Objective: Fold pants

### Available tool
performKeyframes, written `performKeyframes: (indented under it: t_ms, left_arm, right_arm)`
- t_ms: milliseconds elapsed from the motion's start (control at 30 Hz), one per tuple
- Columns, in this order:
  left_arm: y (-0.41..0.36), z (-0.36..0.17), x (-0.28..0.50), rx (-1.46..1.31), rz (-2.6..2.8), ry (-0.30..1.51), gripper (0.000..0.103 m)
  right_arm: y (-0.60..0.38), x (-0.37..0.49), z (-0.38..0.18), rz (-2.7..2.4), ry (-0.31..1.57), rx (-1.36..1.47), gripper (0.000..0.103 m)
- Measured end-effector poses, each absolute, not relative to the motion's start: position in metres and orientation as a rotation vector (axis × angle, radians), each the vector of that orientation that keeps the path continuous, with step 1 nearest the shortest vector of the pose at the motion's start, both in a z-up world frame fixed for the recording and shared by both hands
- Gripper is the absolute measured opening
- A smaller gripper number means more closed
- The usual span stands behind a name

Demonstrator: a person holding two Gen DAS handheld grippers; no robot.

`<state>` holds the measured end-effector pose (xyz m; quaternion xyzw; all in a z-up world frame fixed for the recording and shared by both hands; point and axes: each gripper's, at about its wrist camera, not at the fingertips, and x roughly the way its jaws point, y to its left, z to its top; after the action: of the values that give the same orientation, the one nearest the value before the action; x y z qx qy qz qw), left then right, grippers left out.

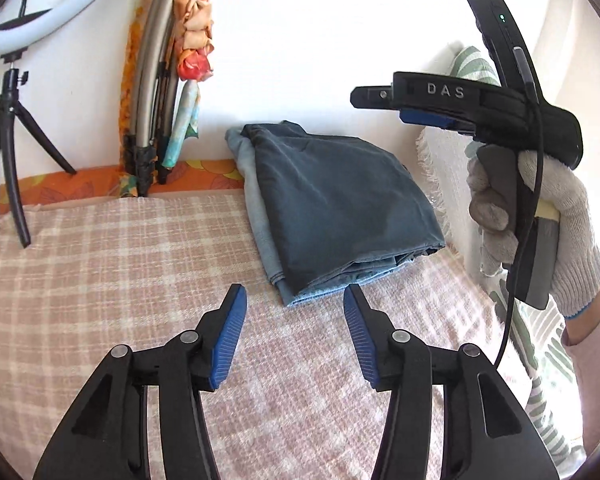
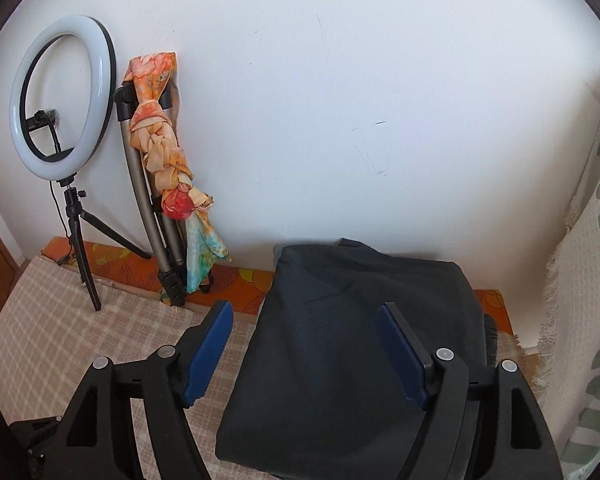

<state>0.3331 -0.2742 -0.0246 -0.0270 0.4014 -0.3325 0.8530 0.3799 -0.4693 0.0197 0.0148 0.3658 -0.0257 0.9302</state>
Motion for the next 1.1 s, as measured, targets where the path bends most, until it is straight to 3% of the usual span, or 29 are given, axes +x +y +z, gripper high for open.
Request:
performKeyframes:
  t_ms: [100, 300, 533, 667, 800, 933, 1100]
  left_arm:
    - [-0.27, -0.012, 0.311, -0.018, -0.684, 0.813, 0.061]
    - [-0.257, 0.009, 0.269, 0.025, -0.669, 0.762, 0.068]
    - [-0.237, 0.016, 0.233, 0.029, -0.68, 0.75, 0.07]
    - [-0.226, 0.013, 0.213, 0.063, -0.674, 0.751, 0.071]
    - [-0.215, 0.011, 0.193, 0.097, -0.653, 0.731, 0.078]
    - [-0.201, 0.007, 0.176, 0.11, -0.633, 0.707, 0.079]
    - [-0.187, -0.002, 0.168, 0.081, -0.631, 0.709, 0.081]
  right_arm:
    - [-0.472, 0.352, 0.021, -0.058, 0.747, 0.053, 0.086]
    - [-0.46, 0.285, 0.018, -0.076, 0.763, 0.045, 0.086]
    - [-0.449, 0.211, 0.013, -0.13, 0.755, 0.047, 0.087]
    - [-0.44, 0.173, 0.016, -0.175, 0.724, 0.039, 0.097]
    - [-0.429, 0.144, 0.015, -0.209, 0.707, 0.052, 0.097]
    - [-0.418, 0.12, 0.008, -0.224, 0.686, 0.068, 0.103]
    - [-0.405, 0.105, -0.001, -0.223, 0.666, 0.082, 0.103]
